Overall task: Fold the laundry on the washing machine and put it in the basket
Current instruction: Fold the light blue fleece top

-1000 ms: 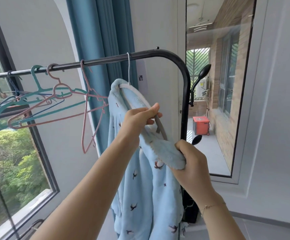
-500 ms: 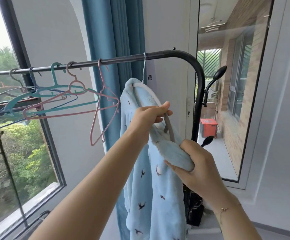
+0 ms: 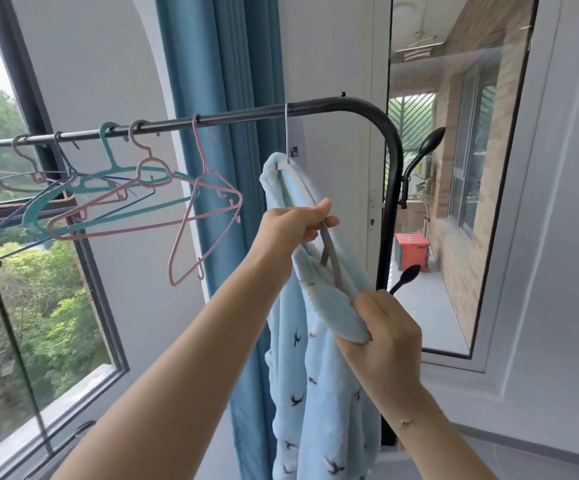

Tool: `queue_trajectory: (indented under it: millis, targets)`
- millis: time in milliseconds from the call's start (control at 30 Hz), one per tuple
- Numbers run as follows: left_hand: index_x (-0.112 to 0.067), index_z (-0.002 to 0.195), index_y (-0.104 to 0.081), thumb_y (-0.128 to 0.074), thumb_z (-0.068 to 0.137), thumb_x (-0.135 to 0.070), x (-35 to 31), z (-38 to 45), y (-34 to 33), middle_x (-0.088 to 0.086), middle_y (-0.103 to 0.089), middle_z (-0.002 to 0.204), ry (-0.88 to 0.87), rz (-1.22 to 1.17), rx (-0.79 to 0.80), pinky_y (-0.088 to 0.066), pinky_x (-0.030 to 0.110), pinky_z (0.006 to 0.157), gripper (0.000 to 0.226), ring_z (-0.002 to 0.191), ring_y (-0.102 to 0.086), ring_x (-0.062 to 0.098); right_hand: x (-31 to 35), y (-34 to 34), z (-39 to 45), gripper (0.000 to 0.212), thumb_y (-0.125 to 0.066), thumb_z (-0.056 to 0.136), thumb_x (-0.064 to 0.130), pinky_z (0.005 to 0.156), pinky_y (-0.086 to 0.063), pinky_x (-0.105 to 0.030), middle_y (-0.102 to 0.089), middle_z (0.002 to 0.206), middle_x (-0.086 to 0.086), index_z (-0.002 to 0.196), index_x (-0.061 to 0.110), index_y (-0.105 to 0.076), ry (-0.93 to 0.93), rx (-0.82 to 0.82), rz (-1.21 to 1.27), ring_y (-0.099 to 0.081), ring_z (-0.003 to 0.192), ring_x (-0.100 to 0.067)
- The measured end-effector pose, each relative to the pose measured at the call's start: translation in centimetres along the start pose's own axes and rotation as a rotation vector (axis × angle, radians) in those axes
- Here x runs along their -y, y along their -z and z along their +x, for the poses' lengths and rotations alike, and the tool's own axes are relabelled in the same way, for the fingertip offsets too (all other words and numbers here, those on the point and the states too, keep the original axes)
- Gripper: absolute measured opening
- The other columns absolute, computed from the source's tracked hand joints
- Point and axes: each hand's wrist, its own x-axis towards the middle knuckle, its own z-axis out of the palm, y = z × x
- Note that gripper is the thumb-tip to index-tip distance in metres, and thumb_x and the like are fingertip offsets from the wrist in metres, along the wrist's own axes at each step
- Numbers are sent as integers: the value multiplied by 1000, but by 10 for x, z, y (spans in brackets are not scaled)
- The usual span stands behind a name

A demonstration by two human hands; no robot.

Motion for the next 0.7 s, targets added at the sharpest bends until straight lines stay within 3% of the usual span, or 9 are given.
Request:
queue_trajectory:
  millis: [67,167,267,333,433,567,633,700]
  targets:
    - [-16,73,-70,-66,89,-33,8,-3,-2,-11,-74,73,-104,74,23,-41,8,58,24,58,-46,3,-7,3,-7,30,-77,68,4,38,-35,-29,-38,57,1,62,7,-47,-58,28,-7,-34,50,-14]
    - [-12,82,-57,-58,93,-37,25,-11,-7,-5,-75,78,-211,213,149,-45,18,58,28,50,-48,6,-14,6,-18,21,-70,74,8,44,-32,-16,-42,58,3,69,7,-49,-167,5,36,-36,50,-11]
    - [-1,96,-56,-71,84,-33,36,-17,-8,1,-71,84,-250,307,304,-47,27,64,38,63,-55,11,-16,7,-14,23,-67,74,9,45,-28,-10,-44,58,4,77,15,-45,-283,-81,113,-36,49,-9]
    - [6,96,-57,-75,75,-33,33,-17,-7,4,-67,80,-260,236,308,-46,24,67,47,70,-58,13,-13,7,-10,33,-67,73,5,45,-26,-11,-41,57,6,78,23,-40,-300,-119,147,-32,50,-9]
    - [3,85,-58,-82,65,-45,33,-17,-14,15,-65,76,-294,198,265,-42,36,70,57,70,-54,19,-15,11,-10,34,-66,73,1,49,-24,-10,-36,59,10,74,22,-39,-292,-199,166,-29,53,-5]
    - [3,85,-58,-77,80,-29,30,-21,-37,15,-63,73,-301,112,199,-46,30,62,38,60,-62,13,-10,7,-31,20,-54,80,1,54,-23,-9,-36,59,5,64,7,-44,-220,-245,107,-24,58,-3]
    - [8,94,-59,-73,84,-22,18,-19,-46,23,-66,79,-276,67,231,-53,24,60,35,56,-62,9,-2,4,-39,22,-55,82,7,52,-23,-7,-32,61,10,70,19,-41,-274,-229,142,-25,56,-2]
    - [12,103,-58,-74,83,-23,9,-17,-50,29,-67,92,-234,45,281,-54,24,63,43,58,-63,11,0,3,-31,36,-61,81,4,49,-24,-10,-33,59,8,75,30,-35,-360,-261,191,-27,53,-6]
